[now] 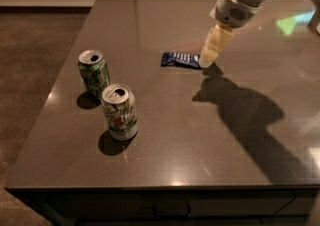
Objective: Move rxbar blueberry near green can
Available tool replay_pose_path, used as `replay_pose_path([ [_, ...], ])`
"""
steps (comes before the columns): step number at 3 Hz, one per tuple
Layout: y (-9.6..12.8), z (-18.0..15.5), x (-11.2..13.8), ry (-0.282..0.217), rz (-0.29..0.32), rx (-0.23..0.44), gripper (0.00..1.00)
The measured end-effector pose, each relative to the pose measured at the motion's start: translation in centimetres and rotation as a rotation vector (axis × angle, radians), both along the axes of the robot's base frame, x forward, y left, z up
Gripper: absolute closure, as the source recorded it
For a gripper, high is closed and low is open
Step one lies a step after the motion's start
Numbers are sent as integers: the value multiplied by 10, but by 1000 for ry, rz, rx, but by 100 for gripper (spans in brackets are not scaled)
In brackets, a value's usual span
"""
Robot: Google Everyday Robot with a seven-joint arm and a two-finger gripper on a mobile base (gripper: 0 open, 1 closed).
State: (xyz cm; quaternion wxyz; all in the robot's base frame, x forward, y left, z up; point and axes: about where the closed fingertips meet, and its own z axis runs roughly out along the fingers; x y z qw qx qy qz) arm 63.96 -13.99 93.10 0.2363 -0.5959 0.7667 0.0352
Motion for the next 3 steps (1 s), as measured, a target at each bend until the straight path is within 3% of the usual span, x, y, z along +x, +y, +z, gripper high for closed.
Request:
replay_pose_path([
  [1, 16, -27, 30, 33, 10, 21, 0],
  [3, 40, -70, 54, 92, 32, 41, 0],
])
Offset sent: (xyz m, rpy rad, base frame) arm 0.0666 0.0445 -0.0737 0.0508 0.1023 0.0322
